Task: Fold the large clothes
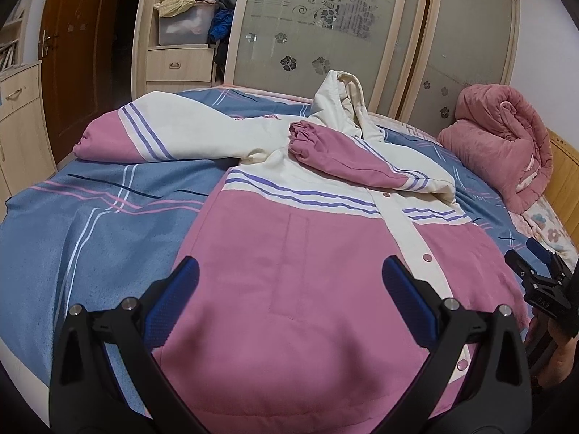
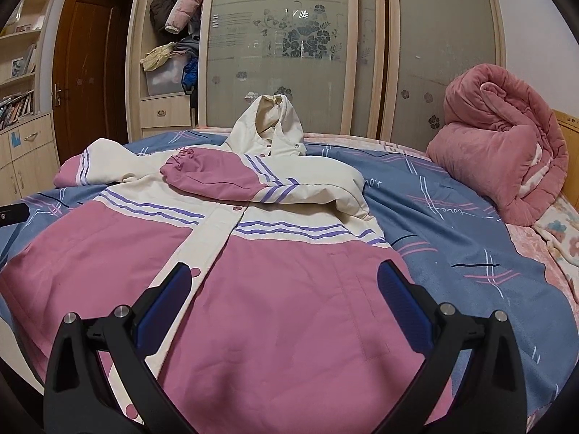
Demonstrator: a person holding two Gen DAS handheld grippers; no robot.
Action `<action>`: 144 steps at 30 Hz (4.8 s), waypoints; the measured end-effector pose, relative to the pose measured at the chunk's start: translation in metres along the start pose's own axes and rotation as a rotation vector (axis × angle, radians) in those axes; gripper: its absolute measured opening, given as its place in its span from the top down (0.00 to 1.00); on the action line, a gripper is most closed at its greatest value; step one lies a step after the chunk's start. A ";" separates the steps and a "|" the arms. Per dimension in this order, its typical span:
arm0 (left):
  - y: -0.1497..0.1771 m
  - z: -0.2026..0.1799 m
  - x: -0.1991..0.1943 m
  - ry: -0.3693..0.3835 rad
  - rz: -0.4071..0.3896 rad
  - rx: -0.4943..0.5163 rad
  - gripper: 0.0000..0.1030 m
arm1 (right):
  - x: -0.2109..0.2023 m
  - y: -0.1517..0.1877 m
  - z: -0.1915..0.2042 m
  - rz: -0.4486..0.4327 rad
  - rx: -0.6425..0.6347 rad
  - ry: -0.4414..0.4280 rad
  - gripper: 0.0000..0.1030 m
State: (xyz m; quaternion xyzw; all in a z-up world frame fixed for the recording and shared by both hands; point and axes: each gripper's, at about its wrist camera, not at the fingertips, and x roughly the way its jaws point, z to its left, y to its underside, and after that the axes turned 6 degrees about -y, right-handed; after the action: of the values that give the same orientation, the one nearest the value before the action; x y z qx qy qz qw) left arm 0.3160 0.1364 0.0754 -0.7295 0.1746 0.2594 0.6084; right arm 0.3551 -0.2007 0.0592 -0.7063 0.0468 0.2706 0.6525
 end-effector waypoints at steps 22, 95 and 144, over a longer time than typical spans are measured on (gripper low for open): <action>-0.029 0.103 0.031 0.209 0.070 -0.359 0.02 | -0.007 -0.002 -0.004 0.001 0.024 -0.037 0.01; -0.090 -0.113 0.146 -0.175 -0.160 0.588 0.02 | 0.019 -0.012 -0.026 0.061 0.341 -0.267 0.01; 0.015 -0.069 0.010 -0.082 -0.019 0.127 0.02 | 0.002 -0.001 0.011 0.026 0.156 -0.138 0.01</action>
State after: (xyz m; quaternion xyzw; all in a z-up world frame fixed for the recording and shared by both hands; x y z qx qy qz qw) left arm 0.3266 0.0663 0.0663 -0.6796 0.1588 0.2716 0.6627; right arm 0.3538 -0.1896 0.0587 -0.6323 0.0317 0.3228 0.7036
